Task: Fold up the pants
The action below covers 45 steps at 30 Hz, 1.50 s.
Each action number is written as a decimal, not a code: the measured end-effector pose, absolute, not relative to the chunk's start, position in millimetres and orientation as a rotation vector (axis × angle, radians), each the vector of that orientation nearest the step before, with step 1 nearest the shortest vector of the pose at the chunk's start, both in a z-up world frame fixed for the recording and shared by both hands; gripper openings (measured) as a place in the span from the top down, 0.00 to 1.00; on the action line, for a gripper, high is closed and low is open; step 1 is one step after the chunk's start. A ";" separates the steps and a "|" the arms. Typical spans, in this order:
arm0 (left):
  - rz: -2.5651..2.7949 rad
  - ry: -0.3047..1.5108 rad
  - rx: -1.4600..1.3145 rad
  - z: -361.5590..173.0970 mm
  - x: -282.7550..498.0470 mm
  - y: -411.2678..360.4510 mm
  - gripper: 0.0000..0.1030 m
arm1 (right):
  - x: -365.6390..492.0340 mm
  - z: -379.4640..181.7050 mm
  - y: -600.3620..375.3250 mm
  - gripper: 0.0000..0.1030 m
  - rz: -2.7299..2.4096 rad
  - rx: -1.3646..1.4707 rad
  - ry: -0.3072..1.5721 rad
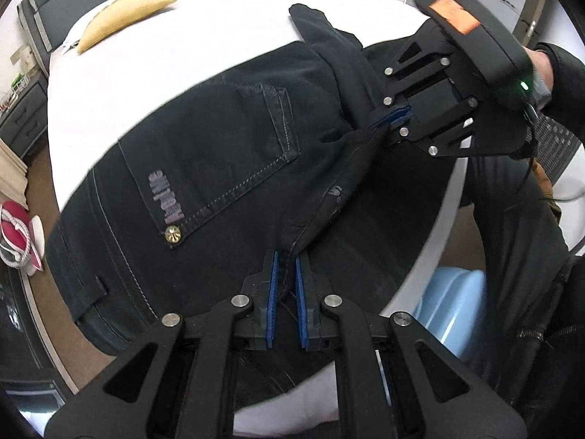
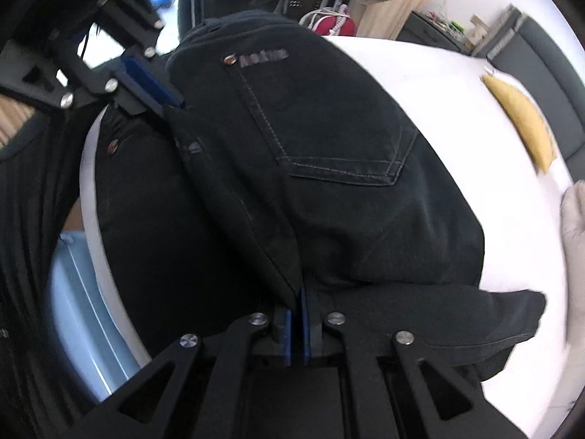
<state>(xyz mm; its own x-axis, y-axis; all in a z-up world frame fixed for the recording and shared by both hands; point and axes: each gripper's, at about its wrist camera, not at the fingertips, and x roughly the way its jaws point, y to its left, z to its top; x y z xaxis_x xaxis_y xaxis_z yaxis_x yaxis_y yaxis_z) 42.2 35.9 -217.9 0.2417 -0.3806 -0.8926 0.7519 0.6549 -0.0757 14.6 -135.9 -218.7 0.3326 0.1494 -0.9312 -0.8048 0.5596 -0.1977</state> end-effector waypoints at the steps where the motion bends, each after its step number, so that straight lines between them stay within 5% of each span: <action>1: -0.806 1.074 0.405 -217.0 41.7 36.2 0.92 | 11.5 -218.9 -132.5 0.94 0.700 -0.771 1.044; 45: -0.888 1.070 0.471 -210.3 10.1 56.5 0.87 | -58.9 -249.2 -94.5 0.92 0.545 -0.910 0.987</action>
<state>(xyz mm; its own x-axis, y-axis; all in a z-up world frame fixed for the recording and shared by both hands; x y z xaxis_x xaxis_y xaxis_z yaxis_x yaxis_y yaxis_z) 10.1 56.5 -210.3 0.1947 -0.3918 -0.8992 0.8114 0.5794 -0.0767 -58.9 -94.5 -249.2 0.4680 -0.0022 -0.8837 -0.7495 0.5288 -0.3983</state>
